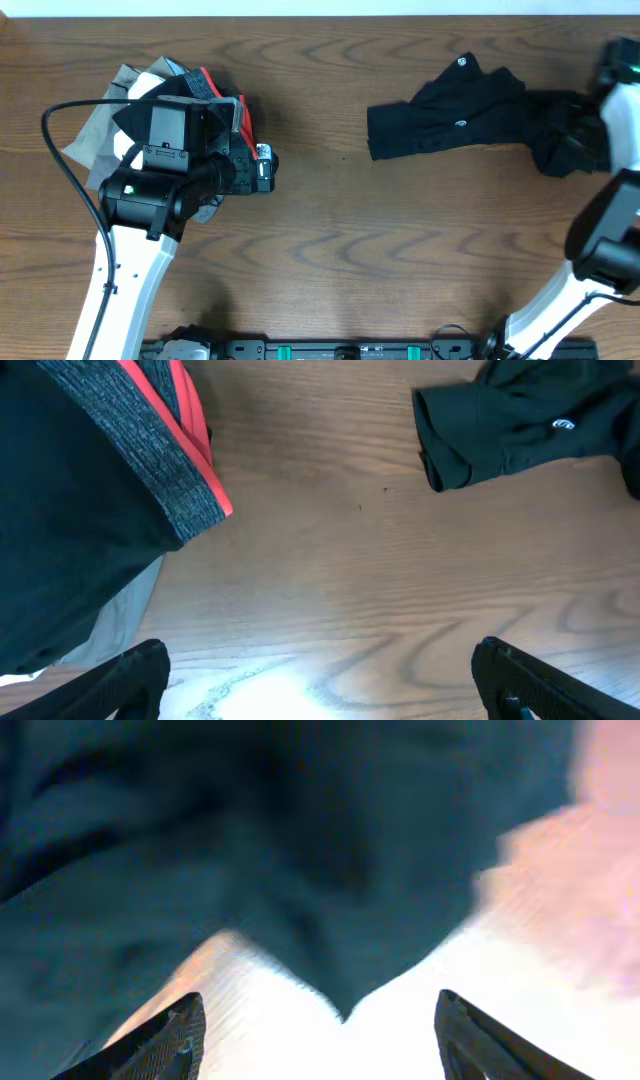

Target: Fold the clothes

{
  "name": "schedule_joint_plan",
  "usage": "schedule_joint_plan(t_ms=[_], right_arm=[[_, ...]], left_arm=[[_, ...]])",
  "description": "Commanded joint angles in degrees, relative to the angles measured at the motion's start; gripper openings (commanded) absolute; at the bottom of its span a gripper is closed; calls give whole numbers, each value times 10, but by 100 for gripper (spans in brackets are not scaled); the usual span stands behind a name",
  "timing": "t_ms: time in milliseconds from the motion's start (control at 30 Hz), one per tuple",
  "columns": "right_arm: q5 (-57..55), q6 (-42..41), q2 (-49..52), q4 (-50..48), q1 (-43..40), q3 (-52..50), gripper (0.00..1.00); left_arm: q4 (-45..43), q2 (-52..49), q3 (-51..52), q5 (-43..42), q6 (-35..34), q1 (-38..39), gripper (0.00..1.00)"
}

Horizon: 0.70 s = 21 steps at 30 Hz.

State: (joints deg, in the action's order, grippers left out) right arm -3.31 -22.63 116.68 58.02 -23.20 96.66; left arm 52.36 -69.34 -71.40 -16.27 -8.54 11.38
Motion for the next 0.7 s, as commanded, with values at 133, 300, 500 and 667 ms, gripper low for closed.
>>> schedule_joint_plan(t_ms=[133,300,500,667], right_arm=[[40,-30,27,-21,-61,-2,70],[60,-19,62,-57,-54,-6,70],[170,37,72,-85,-42,-6,6],[233,71,15,-69,-45,-4,1]], left_arm=[[-7,1,-10,5,10,2,98],[-6,1,-10,5,10,2,98],[-6,1,-10,5,10,2,98],[-6,1,-10,5,10,2,98]])
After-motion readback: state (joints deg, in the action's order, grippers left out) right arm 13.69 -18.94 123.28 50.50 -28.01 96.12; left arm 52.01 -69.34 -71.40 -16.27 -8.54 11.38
